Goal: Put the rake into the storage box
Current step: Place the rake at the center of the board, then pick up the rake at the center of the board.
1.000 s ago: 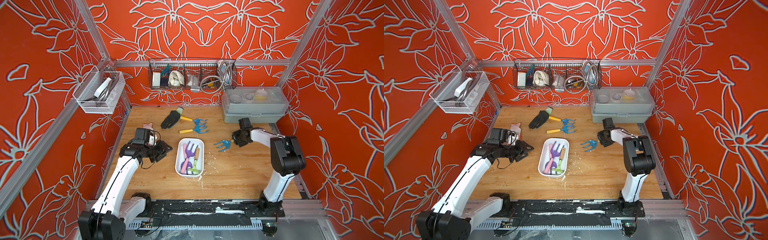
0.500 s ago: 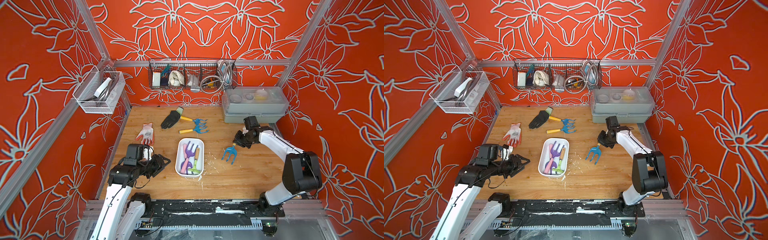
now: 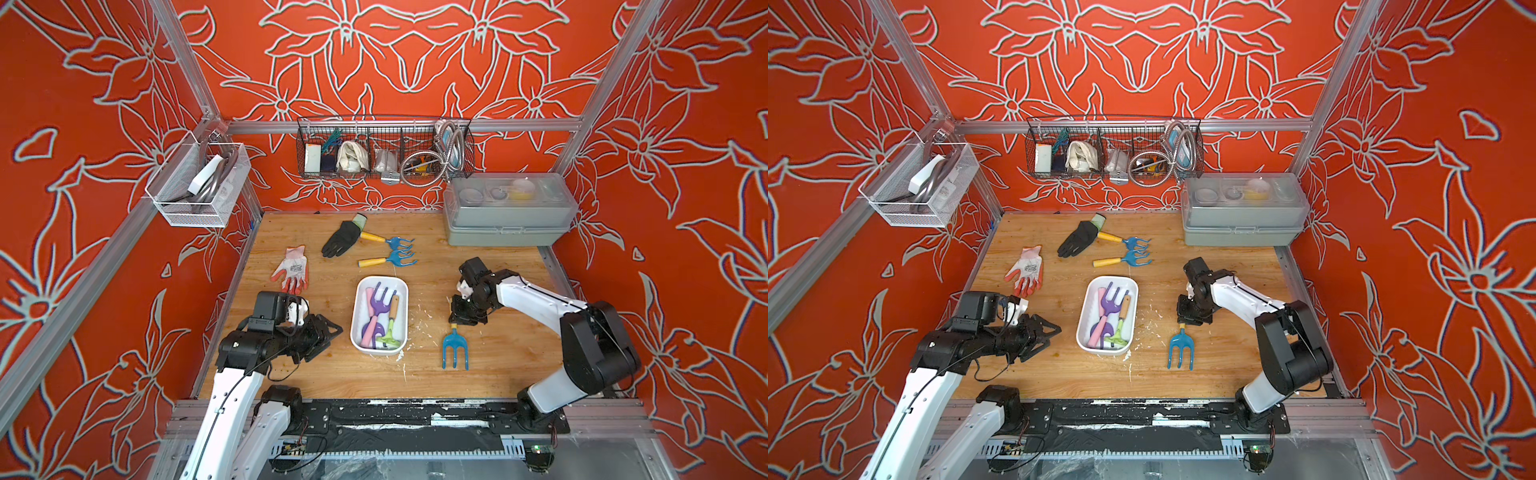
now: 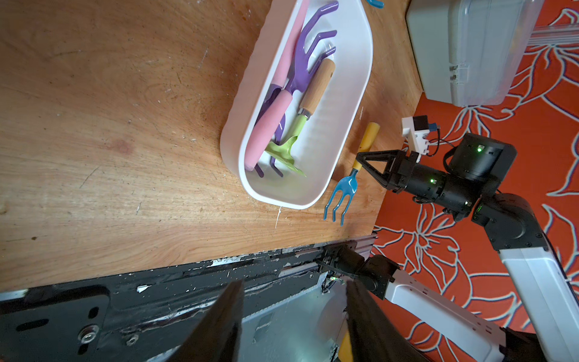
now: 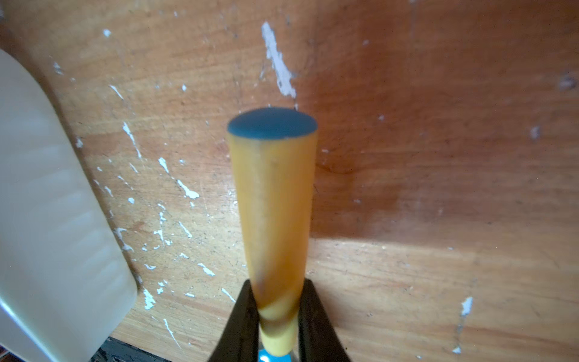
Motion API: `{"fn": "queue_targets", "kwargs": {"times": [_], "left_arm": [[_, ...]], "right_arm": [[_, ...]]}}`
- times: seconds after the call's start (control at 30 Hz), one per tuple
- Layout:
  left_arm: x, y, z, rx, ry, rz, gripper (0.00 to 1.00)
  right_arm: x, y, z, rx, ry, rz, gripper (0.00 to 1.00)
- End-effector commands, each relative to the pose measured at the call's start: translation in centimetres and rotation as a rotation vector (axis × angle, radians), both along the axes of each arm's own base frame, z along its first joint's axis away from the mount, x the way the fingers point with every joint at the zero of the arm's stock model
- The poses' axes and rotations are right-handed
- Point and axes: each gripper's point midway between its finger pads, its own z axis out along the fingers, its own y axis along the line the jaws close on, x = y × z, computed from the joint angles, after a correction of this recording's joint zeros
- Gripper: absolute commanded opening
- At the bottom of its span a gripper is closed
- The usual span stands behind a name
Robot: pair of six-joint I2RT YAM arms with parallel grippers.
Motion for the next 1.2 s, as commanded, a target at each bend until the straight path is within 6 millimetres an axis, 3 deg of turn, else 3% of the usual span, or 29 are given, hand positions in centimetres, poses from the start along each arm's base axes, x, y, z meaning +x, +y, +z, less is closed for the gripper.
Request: {"fn": "queue_targets", "kwargs": {"times": [0.0, 0.2, 0.33, 0.57, 0.9, 1.03, 1.17], "left_arm": [[0.9, -0.2, 1.5, -0.004, -0.042, -0.033, 0.55], [1.9, 0.0, 1.3, 0.025, -0.033, -0.041, 0.55], [2.7, 0.0, 0.5, 0.024, -0.016, -0.04, 0.55], [3.9, -0.2, 0.5, 0.025, -0.02, -0.052, 0.55], [3.4, -0.2, 0.1, 0.021, -0.014, -0.053, 0.55], [3.4, -0.1, -0.2, 0.031, -0.012, -0.05, 0.55], [4.2, -0.1, -0.3, 0.033, -0.015, -0.047, 0.55]], "right_arm": [[0.9, -0.5, 1.0, -0.051, -0.042, 0.018, 0.37], [0.6, -1.2, 1.2, -0.123, -0.047, 0.057, 0.42], [0.0, -1.8, 0.8, -0.172, -0.041, 0.047, 0.35], [-0.8, -1.1, -0.6, -0.199, -0.012, 0.043, 0.33], [-0.9, -0.7, -2.4, -0.23, 0.025, 0.03, 0.27], [-0.8, -0.7, -1.5, -0.225, 0.001, 0.029, 0.18], [-0.4, -0.6, 0.7, -0.21, -0.045, 0.039, 0.1]]}}
